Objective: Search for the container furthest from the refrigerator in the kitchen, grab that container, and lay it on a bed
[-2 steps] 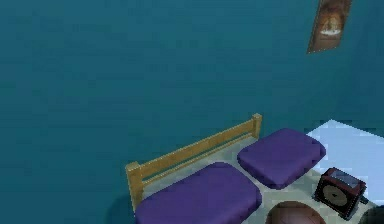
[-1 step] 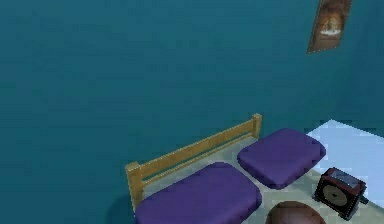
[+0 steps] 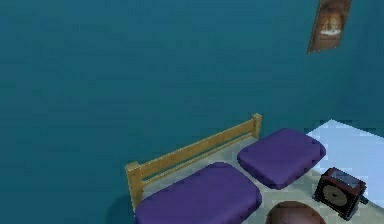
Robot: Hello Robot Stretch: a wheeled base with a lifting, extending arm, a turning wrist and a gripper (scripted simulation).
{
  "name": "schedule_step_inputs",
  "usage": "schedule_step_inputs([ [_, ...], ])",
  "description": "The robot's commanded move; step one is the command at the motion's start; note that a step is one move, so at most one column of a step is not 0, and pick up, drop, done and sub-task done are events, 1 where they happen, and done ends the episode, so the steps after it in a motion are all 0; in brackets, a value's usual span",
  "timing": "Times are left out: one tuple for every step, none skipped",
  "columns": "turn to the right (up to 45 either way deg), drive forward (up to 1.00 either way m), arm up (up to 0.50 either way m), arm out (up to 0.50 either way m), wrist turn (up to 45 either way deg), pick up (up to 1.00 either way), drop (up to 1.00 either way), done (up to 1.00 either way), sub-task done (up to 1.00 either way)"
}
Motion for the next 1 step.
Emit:
schedule_step_inputs([
  [0.0, 0.0, -0.32, 0.0, 0.0, 0.0, 0.0, 0.0, 0.0],
])
